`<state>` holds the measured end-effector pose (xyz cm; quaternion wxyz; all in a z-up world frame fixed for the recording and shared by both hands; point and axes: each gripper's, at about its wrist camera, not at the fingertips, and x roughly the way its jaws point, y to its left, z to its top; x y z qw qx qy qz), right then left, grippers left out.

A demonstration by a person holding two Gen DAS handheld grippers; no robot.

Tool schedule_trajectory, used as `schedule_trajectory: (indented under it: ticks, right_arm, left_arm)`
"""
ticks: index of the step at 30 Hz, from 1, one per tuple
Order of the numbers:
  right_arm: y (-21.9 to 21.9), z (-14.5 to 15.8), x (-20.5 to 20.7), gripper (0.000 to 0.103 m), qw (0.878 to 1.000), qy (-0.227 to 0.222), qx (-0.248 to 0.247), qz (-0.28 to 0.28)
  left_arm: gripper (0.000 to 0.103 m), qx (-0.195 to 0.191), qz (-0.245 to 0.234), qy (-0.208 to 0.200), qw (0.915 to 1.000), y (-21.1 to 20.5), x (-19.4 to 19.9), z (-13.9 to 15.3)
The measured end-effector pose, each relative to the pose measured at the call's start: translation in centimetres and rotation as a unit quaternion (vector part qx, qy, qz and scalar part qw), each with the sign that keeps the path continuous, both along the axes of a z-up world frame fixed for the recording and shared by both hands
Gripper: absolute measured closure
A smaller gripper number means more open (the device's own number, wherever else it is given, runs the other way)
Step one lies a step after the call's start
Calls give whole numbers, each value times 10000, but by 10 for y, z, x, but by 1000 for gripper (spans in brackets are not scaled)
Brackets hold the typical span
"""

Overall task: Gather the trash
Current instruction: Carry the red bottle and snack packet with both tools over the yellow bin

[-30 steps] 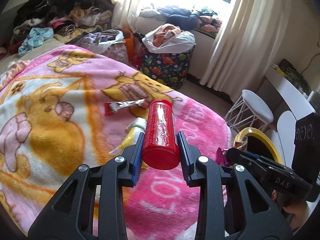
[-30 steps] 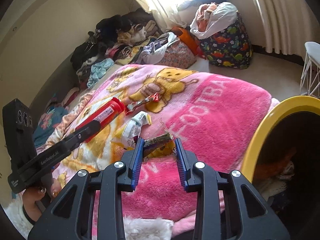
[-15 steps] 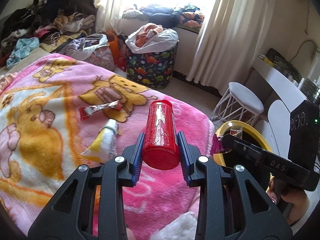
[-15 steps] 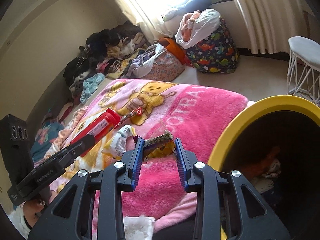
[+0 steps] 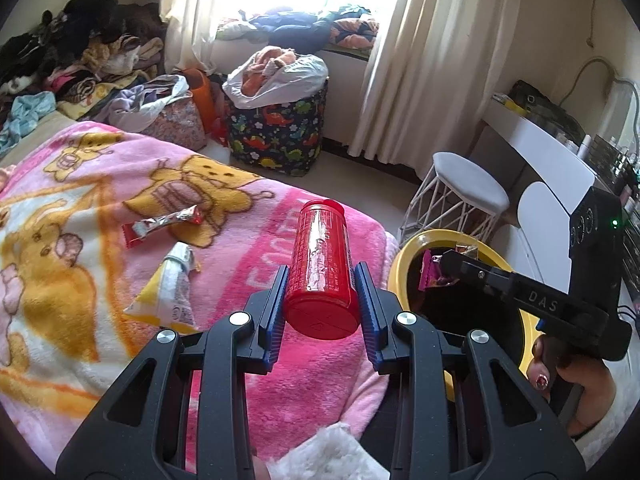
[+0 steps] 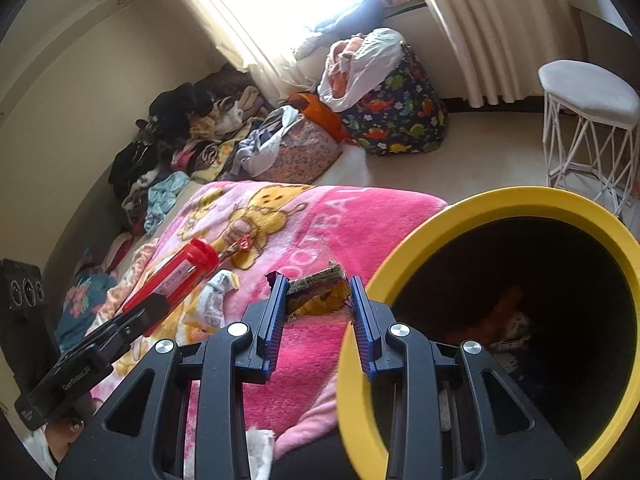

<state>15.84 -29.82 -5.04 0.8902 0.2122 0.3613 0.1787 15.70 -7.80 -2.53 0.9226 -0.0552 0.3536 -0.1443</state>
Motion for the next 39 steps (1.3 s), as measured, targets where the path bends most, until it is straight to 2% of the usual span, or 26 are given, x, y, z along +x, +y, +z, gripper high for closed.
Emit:
schedule_trajectory:
  ticks: [39]
  right_arm:
    - [-85,-12,-20,73,9924,52,-170,-1214]
  left_arm:
    - [77,155,-997,25,9949,-78,-8,-3]
